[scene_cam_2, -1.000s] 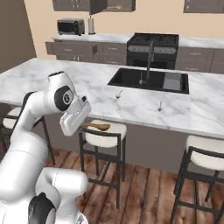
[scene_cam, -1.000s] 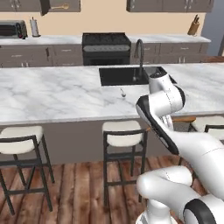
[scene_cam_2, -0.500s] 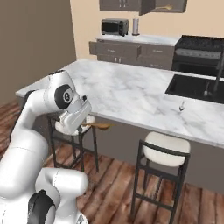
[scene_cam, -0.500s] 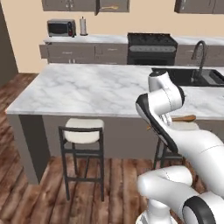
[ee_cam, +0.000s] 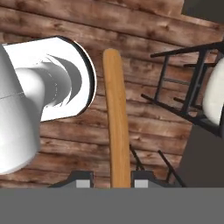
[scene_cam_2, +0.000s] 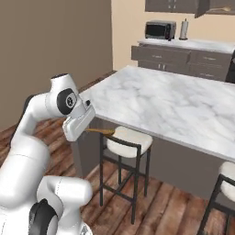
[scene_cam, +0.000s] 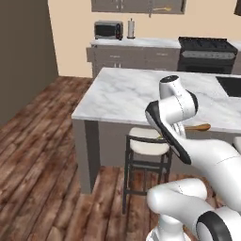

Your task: Organize the utensils by type. Pick up the wooden spoons from the counter and place them in the open cabinet. Then pick up the metallic utensils from the counter and place them in the open drawer.

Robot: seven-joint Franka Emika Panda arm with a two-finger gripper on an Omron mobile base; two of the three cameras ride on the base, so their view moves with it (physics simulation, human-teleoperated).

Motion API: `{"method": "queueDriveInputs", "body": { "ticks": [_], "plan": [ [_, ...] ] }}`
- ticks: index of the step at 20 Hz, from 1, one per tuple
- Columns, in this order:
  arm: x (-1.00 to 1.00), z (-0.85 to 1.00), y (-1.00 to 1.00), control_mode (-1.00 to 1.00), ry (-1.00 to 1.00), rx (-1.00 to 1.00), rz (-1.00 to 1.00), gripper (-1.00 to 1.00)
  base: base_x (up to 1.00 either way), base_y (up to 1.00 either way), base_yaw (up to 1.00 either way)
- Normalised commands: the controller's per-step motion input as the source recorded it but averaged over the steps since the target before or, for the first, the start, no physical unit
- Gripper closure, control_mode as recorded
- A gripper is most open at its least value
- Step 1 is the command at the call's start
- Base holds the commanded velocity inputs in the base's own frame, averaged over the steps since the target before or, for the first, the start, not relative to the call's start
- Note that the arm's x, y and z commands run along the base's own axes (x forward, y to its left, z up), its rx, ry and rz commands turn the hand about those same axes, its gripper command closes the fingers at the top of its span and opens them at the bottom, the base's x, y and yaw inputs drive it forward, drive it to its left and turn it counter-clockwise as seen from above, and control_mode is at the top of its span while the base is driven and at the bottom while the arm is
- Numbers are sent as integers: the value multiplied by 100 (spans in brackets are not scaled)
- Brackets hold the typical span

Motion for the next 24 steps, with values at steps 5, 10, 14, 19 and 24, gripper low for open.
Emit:
{"method": "queueDriveInputs", "body": {
  "ticks": [5,10,14,19,24],
  "plan": [
    [0,0,0,100,0,0,0,100,51,90,20],
    [0,0,0,100,0,0,0,100,65,84,14],
    [0,0,0,100,0,0,0,100,83,78,6],
    [0,0,0,100,0,0,0,100,96,59,0],
    [0,0,0,100,0,0,0,100,99,68,0]
  ]
}}
